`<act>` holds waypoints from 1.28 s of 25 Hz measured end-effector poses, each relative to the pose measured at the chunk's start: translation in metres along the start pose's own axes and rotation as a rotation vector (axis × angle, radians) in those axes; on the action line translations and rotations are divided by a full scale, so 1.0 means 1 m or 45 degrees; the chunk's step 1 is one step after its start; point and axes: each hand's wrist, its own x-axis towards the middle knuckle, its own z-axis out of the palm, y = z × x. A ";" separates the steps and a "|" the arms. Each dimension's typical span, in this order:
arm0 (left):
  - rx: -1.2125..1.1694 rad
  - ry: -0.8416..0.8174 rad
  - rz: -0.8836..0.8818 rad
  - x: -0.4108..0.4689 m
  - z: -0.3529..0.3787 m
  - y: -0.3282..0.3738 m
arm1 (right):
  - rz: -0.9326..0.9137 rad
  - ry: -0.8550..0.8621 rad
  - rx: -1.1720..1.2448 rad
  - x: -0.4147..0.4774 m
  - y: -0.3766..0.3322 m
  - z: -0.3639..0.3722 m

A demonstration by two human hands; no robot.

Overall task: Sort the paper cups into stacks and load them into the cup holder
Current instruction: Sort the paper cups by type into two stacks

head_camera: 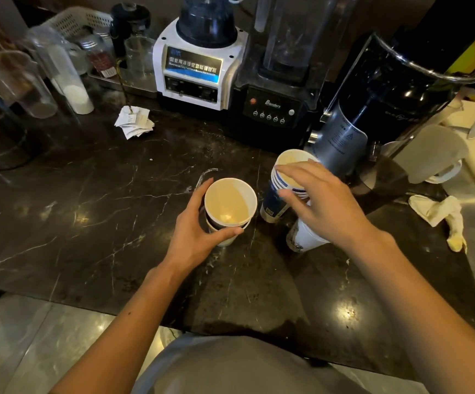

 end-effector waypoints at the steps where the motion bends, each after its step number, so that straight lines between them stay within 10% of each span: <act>1: -0.005 -0.006 0.010 0.001 0.000 -0.001 | -0.106 -0.005 0.069 0.002 -0.014 0.002; 5: 0.019 -0.021 0.055 0.002 -0.002 -0.006 | -0.334 -0.340 0.143 0.006 -0.041 0.032; 13: 0.031 -0.054 0.073 0.003 0.007 -0.004 | -0.350 -0.145 0.135 0.001 -0.029 0.035; 23: 0.073 -0.121 0.052 -0.001 0.020 -0.006 | -0.040 0.844 0.021 -0.056 -0.004 -0.102; 32: 0.030 -0.045 0.021 0.000 0.012 -0.010 | 0.076 0.307 -0.142 -0.085 0.046 -0.036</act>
